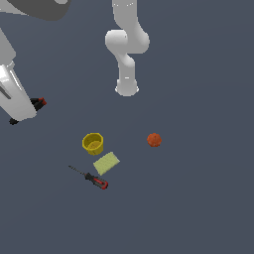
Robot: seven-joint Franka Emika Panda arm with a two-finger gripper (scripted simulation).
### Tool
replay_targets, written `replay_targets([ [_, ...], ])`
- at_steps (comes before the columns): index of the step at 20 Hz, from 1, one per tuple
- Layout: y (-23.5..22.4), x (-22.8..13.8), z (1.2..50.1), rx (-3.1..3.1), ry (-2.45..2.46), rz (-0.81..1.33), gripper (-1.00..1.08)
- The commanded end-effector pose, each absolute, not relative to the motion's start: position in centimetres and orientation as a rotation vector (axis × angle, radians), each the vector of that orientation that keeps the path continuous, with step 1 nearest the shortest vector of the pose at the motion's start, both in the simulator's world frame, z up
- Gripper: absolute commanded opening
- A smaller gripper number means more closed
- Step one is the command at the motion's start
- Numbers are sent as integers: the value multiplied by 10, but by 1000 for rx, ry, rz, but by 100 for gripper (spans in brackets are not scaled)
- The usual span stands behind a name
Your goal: Pick up a designated object from a clutter of objects.
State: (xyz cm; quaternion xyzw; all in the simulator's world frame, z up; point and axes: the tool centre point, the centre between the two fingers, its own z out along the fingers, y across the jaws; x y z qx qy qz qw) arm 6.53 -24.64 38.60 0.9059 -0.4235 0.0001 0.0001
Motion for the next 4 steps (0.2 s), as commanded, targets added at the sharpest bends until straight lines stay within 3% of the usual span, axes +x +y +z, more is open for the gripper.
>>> replay_targets([
  [1, -249, 66, 389, 2846, -1329, 0, -100],
  [4, -249, 66, 389, 2846, -1329, 0, -100],
])
